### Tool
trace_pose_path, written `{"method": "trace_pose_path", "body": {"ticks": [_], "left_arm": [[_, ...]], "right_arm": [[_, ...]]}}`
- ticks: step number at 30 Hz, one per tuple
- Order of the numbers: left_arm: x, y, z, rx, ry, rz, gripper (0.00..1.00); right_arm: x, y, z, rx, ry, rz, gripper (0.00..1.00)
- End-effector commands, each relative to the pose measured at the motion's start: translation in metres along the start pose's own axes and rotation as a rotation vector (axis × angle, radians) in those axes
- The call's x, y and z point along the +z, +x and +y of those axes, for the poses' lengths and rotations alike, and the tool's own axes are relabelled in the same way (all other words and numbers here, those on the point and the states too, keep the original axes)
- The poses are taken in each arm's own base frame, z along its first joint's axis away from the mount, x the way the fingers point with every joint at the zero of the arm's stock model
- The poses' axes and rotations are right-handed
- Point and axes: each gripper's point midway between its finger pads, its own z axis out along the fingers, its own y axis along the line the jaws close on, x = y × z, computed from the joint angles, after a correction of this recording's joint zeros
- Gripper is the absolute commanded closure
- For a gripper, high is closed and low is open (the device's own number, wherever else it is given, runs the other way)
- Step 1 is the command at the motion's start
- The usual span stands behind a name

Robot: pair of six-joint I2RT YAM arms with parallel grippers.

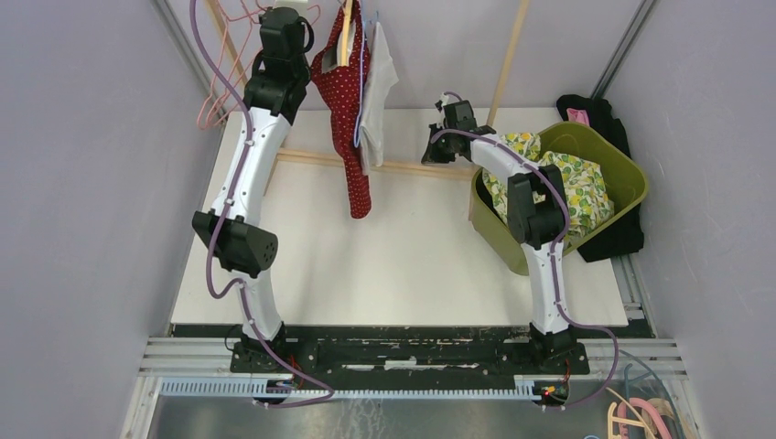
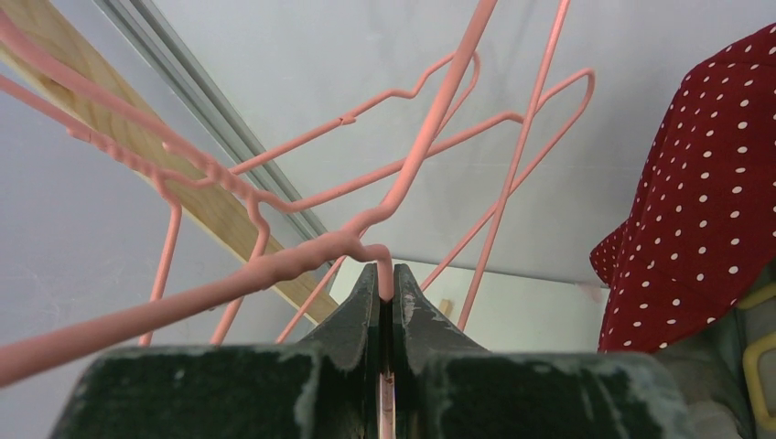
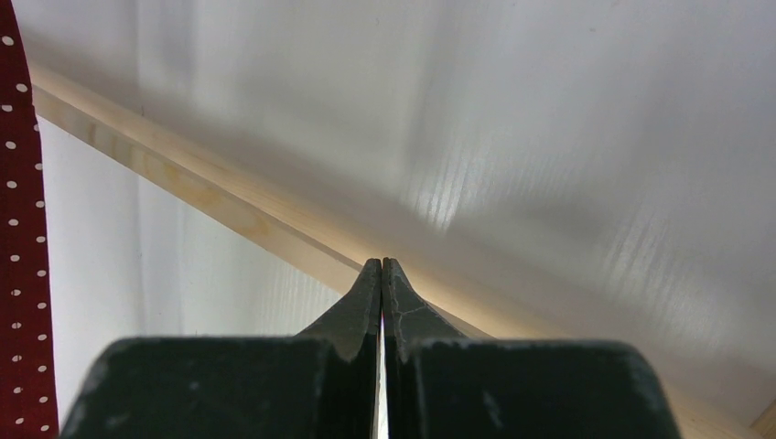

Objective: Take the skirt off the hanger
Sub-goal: Place the hanger at the clothesline.

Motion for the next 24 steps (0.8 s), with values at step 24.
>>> {"method": "trace_pose_path", "body": {"ticks": [24], "left_arm": [[0.056,0.003,-0.021,-0.115,0.035,-0.077,0.97]], "right_arm": [[-0.146,-0.125,0.085,-0.180,-0.256,-0.313,0.94]]}}
